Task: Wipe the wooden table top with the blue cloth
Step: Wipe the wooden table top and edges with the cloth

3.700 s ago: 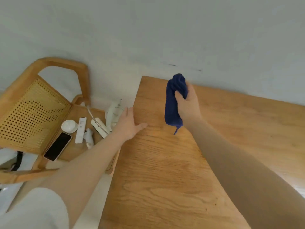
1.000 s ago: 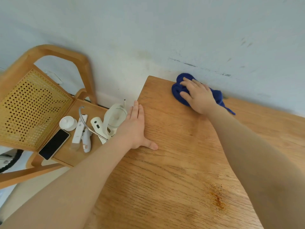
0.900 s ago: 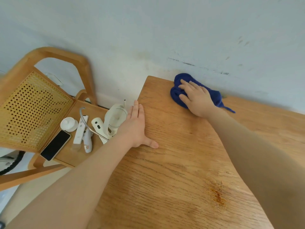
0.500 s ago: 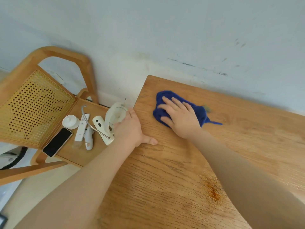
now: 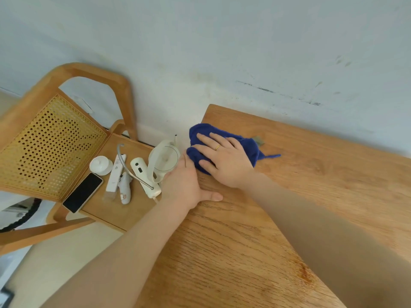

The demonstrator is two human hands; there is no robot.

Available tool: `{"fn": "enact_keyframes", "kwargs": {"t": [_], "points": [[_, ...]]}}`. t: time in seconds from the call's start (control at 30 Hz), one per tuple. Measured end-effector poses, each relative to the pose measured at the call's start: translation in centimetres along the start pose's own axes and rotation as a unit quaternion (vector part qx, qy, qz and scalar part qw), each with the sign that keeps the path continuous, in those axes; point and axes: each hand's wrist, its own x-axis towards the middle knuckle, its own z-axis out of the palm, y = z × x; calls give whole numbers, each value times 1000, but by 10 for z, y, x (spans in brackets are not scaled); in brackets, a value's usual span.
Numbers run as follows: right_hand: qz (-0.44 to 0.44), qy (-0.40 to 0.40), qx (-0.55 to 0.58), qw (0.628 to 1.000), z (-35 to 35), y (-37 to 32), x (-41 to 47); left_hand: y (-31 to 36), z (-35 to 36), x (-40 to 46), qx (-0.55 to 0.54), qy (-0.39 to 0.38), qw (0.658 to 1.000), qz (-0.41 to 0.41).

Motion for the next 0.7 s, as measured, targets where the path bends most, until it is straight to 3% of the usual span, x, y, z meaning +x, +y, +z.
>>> {"fn": "enact_keyframes", "kwargs": {"t": [0.3, 0.57, 0.7], "points": [[93, 9, 1, 996, -13, 40, 71, 2, -3, 2, 16, -35, 999, -8], [82, 29, 47, 995, -5, 35, -30, 6, -6, -2, 39, -32, 999, -13], [74, 32, 55, 995, -9, 56, -16, 7, -8, 0, 40, -33, 998, -19]]}}
